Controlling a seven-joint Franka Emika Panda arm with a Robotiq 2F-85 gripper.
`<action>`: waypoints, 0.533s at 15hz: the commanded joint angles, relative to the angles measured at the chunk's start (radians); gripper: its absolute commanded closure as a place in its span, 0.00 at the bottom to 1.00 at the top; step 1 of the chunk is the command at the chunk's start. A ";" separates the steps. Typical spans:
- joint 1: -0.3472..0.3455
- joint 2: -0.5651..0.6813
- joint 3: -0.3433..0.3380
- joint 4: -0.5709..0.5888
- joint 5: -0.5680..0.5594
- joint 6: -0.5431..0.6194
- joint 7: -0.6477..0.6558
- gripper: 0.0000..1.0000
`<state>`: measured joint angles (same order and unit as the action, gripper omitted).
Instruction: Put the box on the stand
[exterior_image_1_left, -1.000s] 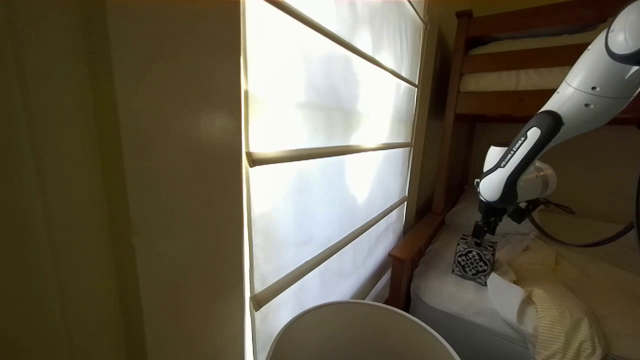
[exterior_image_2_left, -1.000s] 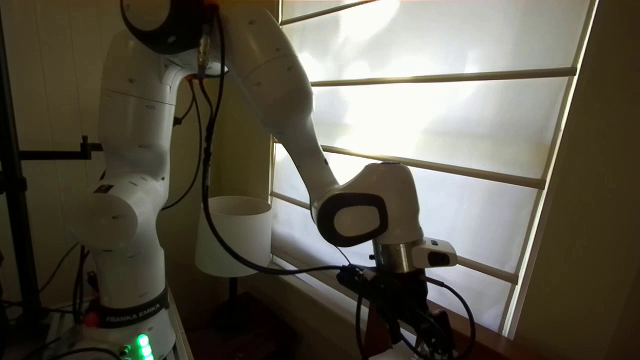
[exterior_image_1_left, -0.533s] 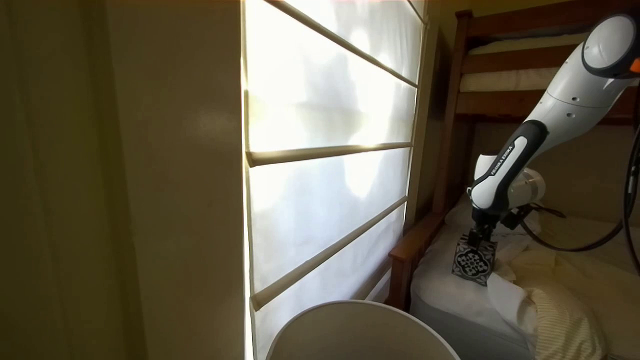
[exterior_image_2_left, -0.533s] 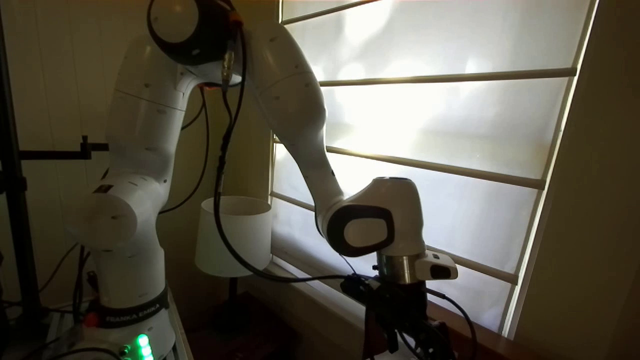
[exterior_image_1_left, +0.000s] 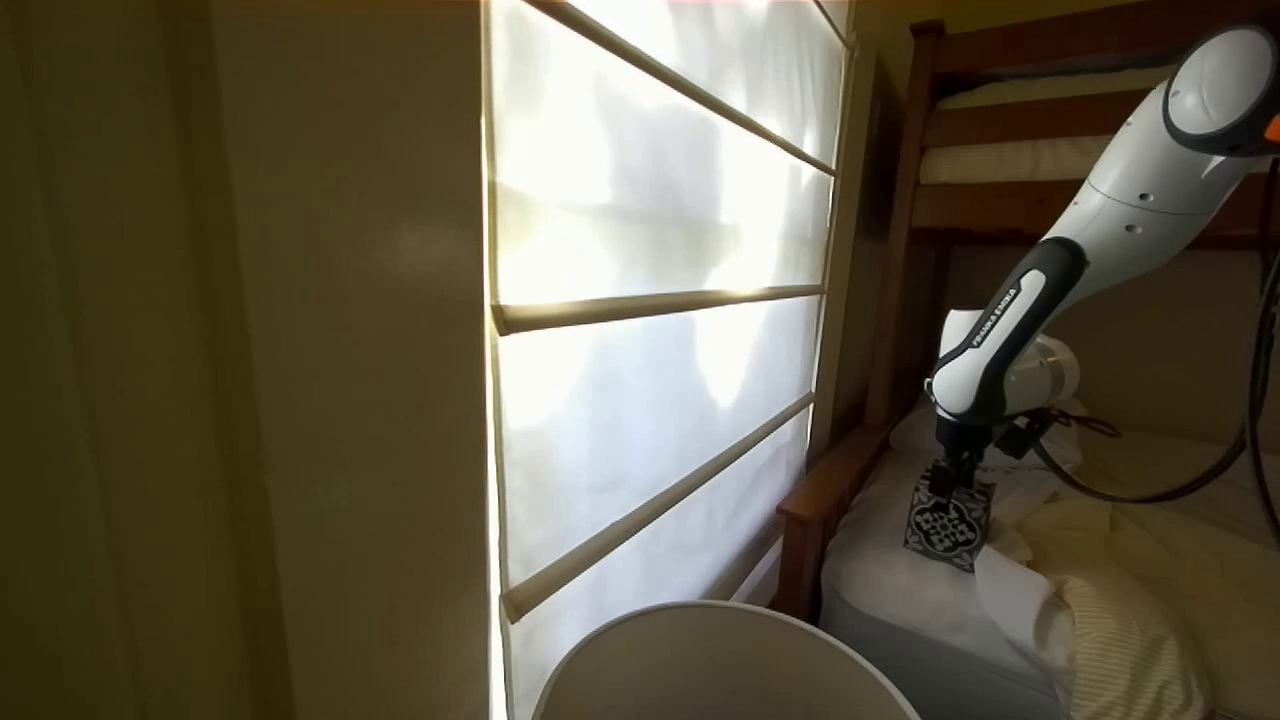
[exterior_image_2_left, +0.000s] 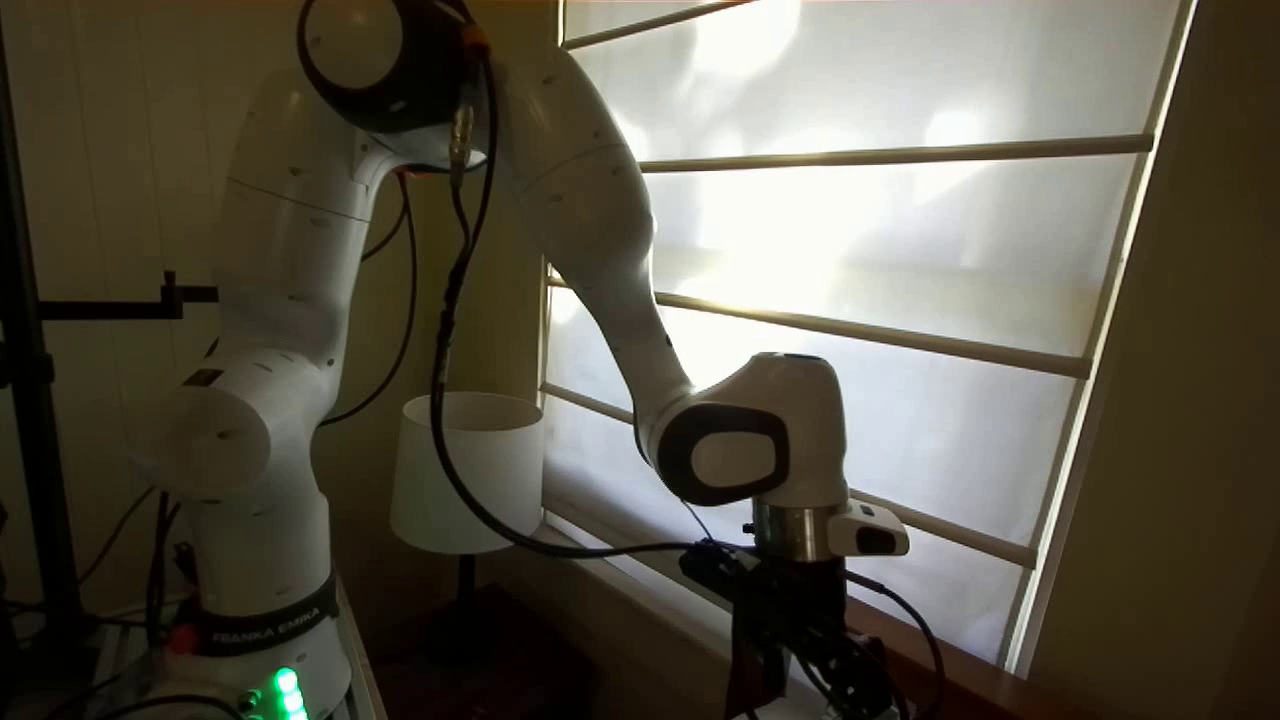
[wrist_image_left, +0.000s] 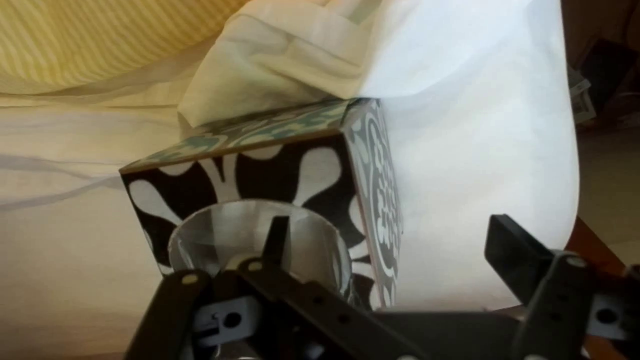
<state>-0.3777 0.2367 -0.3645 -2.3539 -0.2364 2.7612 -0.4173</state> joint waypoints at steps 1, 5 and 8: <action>-0.042 0.017 0.042 0.004 0.035 0.042 -0.078 0.00; -0.114 0.030 0.133 0.015 0.162 0.034 -0.226 0.00; -0.150 0.051 0.168 0.038 0.247 0.014 -0.301 0.05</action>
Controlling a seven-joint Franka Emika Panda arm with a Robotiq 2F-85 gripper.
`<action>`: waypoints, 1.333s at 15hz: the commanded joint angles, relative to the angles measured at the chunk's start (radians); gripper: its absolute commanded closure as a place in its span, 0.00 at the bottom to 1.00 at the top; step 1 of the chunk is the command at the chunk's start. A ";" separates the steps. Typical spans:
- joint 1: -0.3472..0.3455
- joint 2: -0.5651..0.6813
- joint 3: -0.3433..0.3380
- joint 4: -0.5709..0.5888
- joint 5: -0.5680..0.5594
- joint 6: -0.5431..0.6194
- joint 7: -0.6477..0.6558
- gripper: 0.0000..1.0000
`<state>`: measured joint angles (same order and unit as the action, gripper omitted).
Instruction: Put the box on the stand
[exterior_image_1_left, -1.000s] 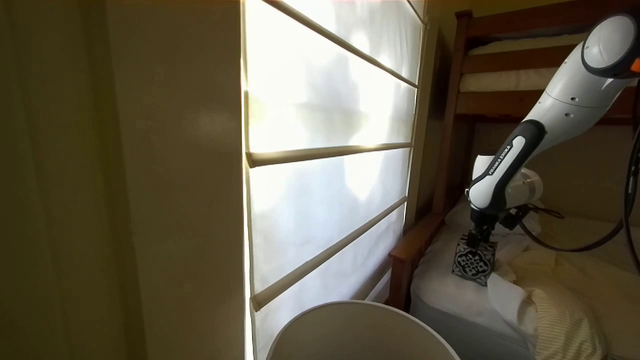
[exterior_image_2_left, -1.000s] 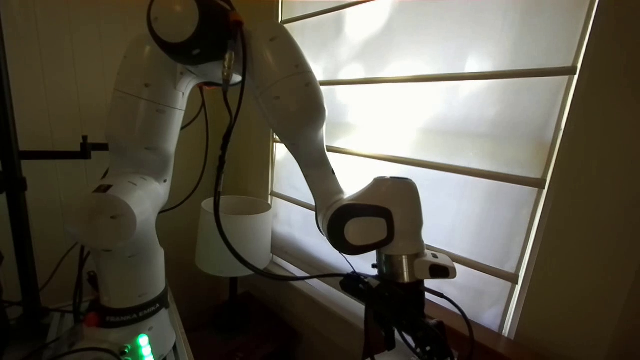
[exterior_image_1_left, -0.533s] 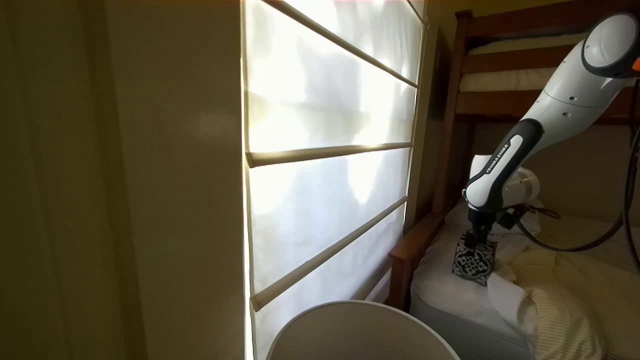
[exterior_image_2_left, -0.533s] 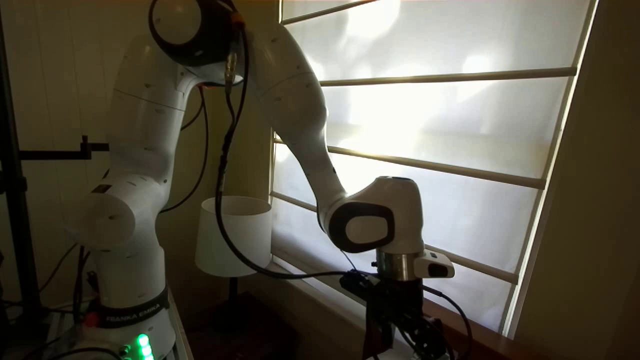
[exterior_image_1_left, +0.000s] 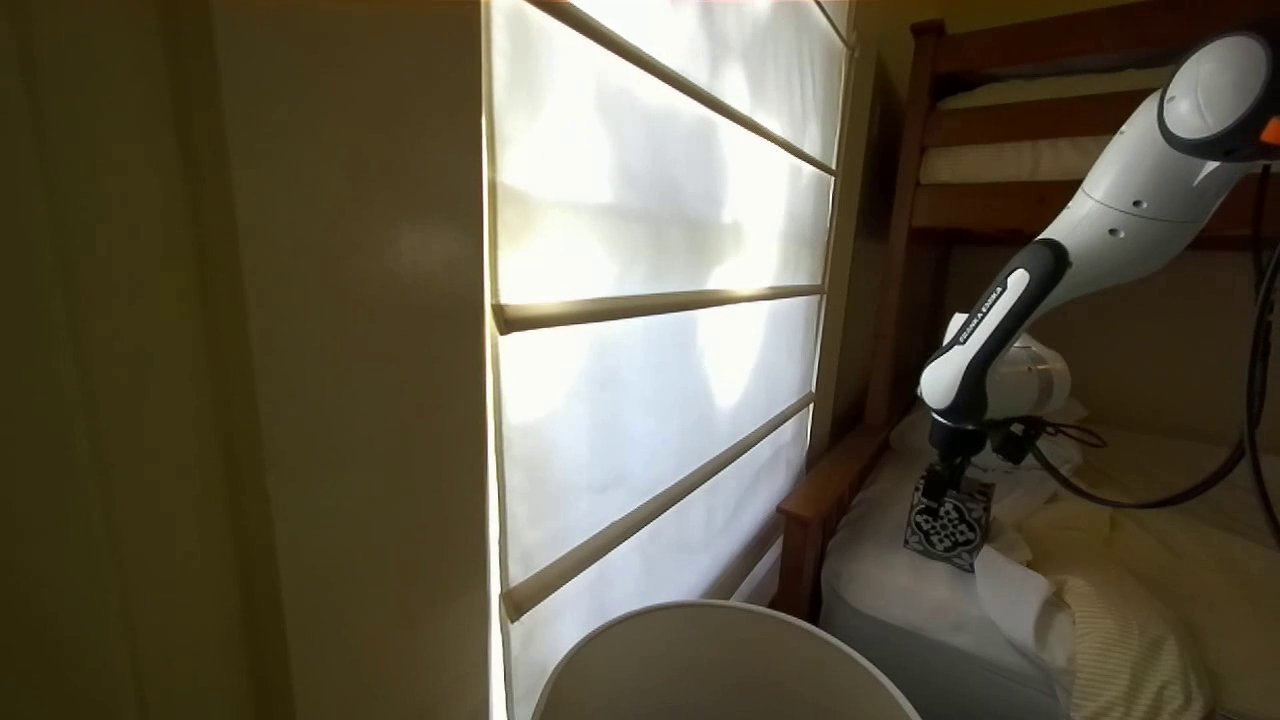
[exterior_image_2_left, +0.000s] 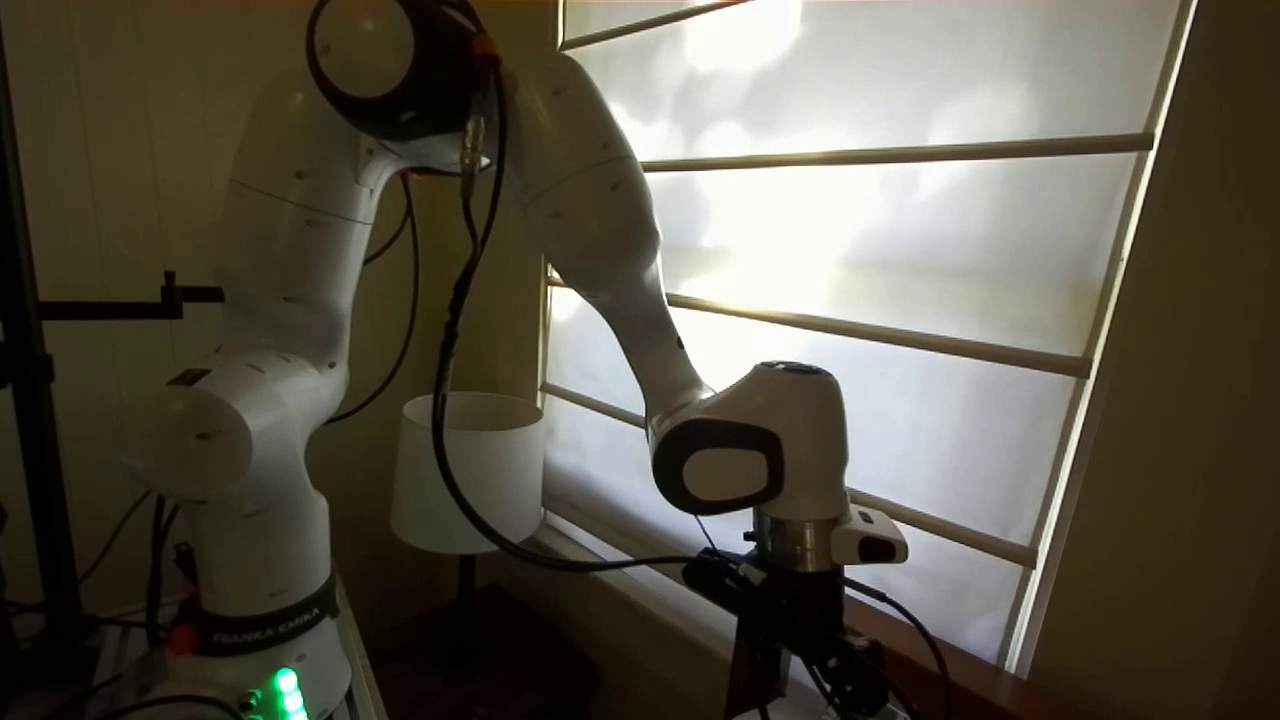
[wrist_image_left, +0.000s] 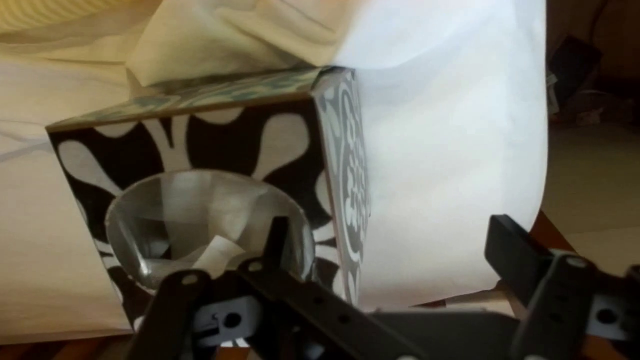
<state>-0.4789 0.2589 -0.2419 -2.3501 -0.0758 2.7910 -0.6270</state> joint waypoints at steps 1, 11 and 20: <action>-0.057 0.034 0.052 0.038 0.105 -0.017 -0.108 0.28; -0.055 0.023 0.009 0.064 0.099 -0.026 -0.074 0.90; -0.077 -0.098 -0.006 0.038 0.111 -0.060 -0.174 0.99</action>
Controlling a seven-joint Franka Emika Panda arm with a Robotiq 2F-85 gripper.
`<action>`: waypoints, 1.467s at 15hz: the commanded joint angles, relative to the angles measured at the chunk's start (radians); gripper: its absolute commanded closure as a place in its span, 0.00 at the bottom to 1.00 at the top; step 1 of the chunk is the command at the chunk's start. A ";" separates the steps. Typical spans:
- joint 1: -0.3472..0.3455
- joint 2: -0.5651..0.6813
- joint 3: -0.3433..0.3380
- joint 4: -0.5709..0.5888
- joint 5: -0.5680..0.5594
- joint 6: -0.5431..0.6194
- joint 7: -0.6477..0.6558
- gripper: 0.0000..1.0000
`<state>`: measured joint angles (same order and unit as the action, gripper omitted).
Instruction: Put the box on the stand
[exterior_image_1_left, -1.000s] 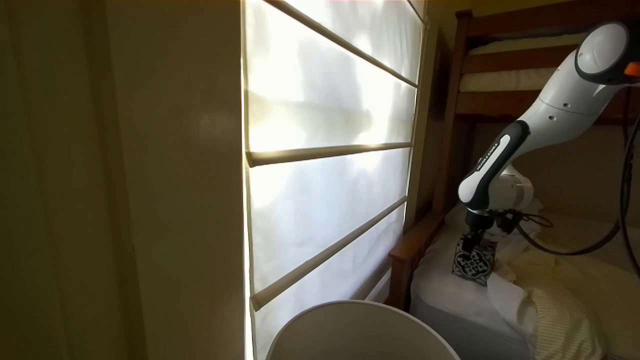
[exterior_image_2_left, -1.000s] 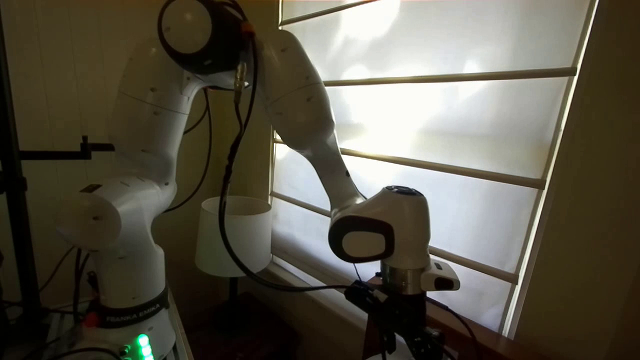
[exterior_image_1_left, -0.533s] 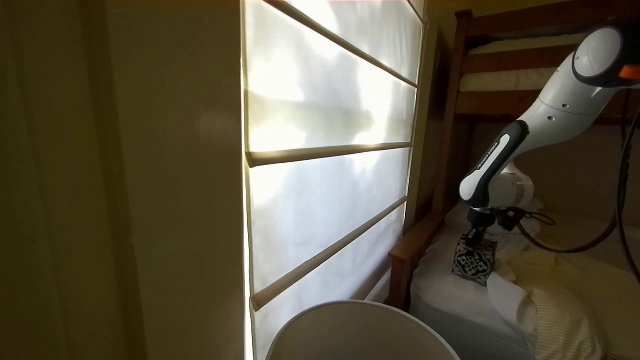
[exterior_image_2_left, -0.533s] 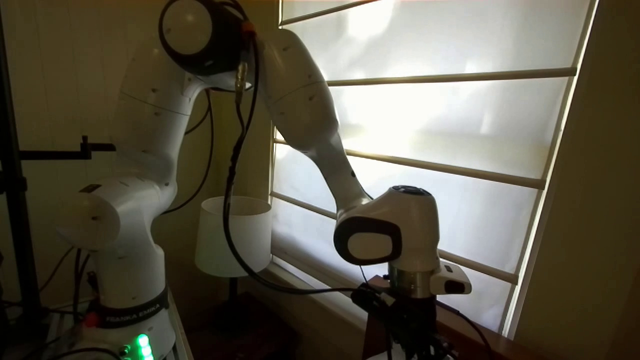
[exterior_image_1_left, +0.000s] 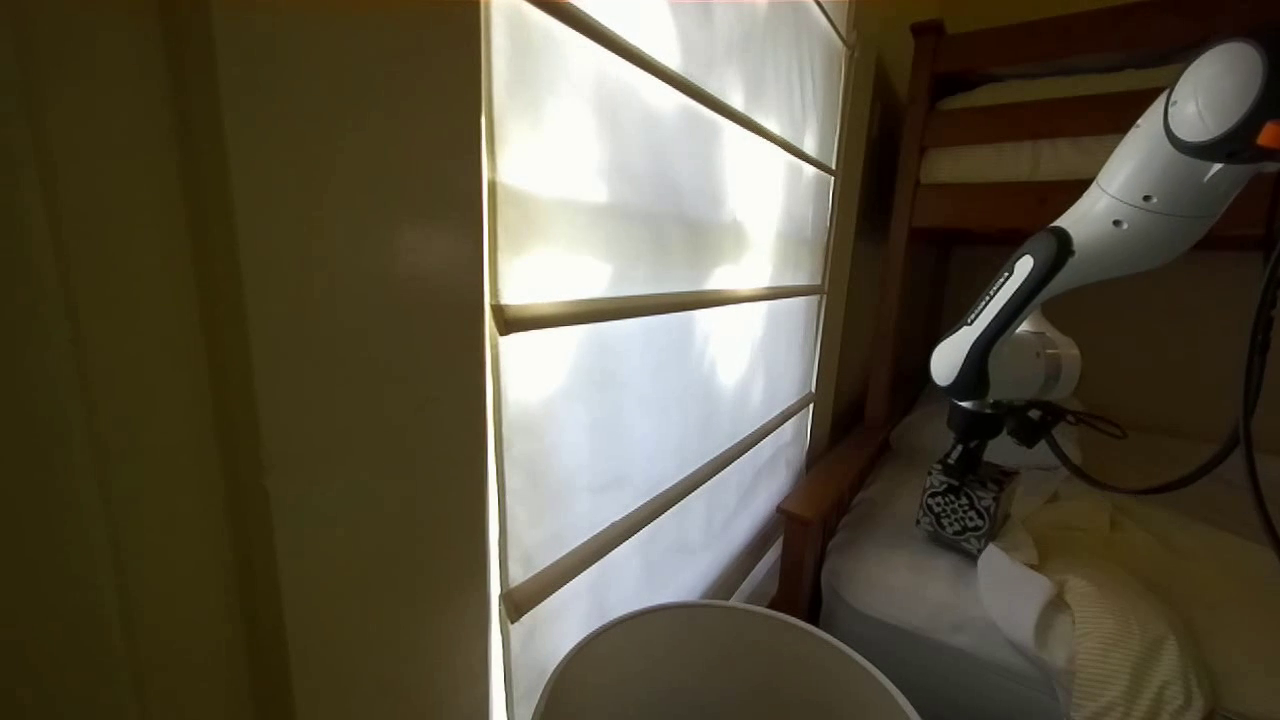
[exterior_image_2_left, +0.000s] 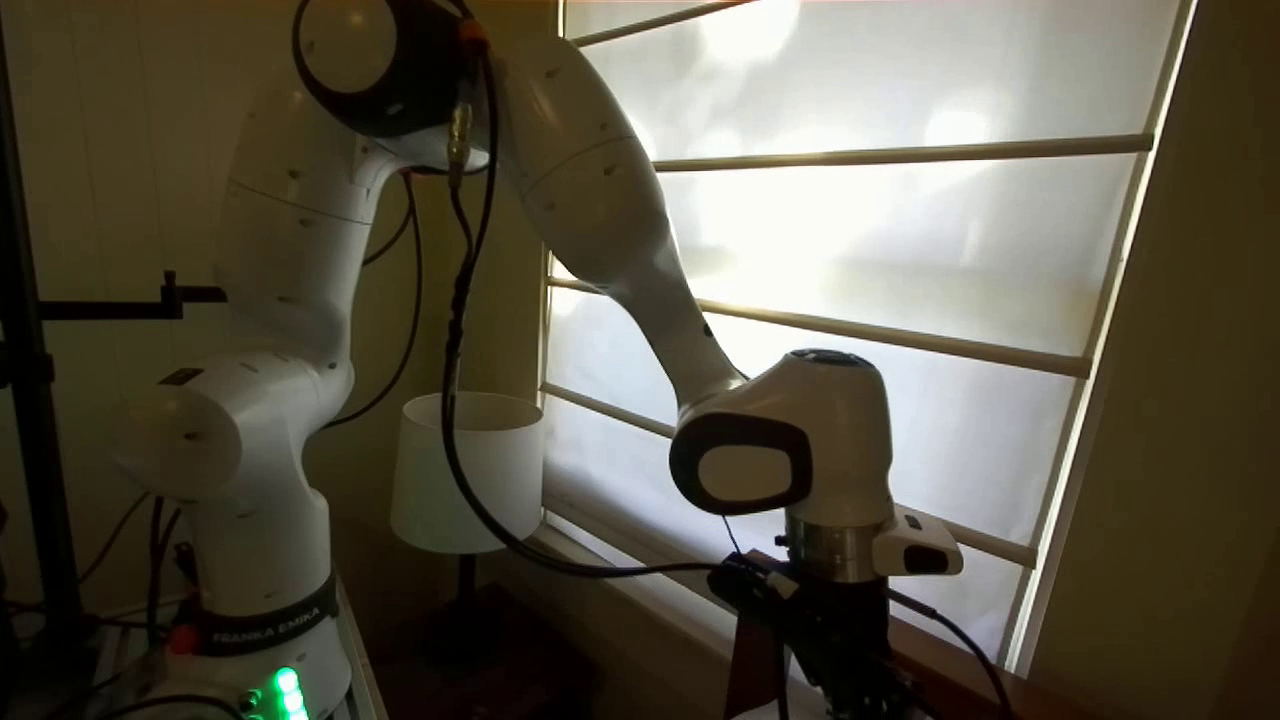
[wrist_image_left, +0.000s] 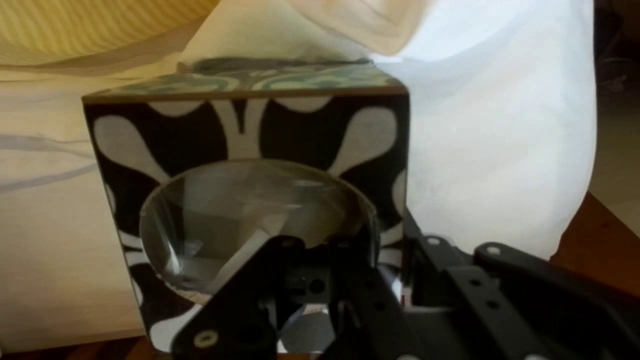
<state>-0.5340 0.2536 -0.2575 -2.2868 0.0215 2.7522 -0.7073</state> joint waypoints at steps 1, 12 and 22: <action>-0.026 -0.121 0.006 -0.027 0.015 -0.004 -0.141 0.99; 0.040 -0.257 -0.076 0.100 0.092 -0.162 -0.288 0.94; 0.118 -0.131 -0.078 0.434 0.040 -0.348 -0.104 0.99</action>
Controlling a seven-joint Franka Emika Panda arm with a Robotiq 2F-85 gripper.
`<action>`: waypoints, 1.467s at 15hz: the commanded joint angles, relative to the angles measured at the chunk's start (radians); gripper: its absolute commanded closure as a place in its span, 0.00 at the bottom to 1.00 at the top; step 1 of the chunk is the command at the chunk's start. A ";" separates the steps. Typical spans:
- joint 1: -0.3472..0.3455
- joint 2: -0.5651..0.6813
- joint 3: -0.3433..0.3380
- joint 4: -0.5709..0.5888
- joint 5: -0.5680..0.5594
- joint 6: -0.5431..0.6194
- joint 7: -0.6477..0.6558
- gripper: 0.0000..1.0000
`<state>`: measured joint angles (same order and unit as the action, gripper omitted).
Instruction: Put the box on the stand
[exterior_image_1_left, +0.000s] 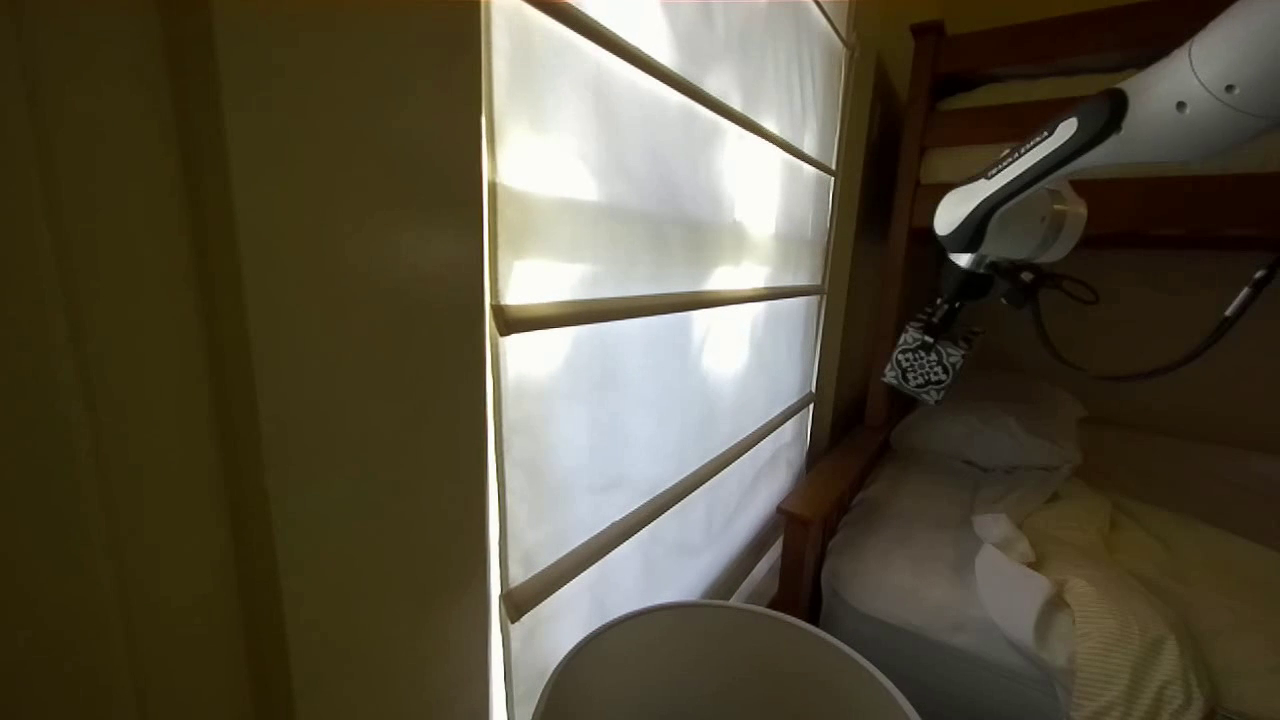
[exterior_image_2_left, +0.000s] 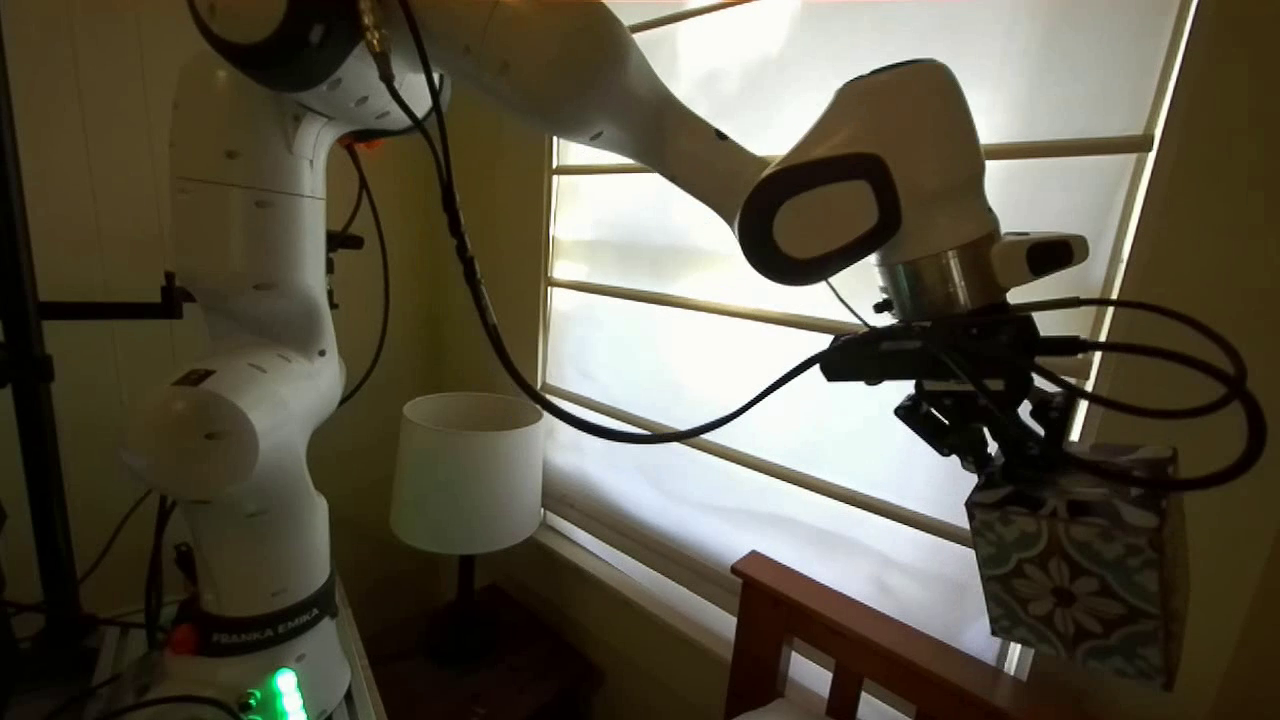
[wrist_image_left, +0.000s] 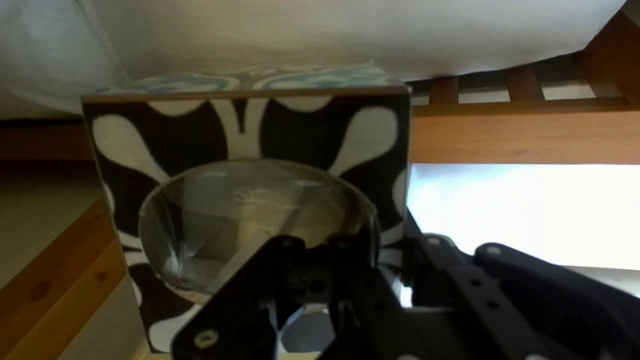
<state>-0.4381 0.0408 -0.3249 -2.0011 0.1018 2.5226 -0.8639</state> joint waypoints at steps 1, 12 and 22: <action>0.025 0.102 -0.009 0.184 -0.048 -0.161 0.069 0.99; 0.026 0.202 0.037 0.260 -0.008 -0.220 0.077 0.99; 0.051 0.312 0.075 0.324 -0.059 -0.286 0.246 0.99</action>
<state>-0.3883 0.3128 -0.2555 -1.7359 0.0813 2.2879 -0.6814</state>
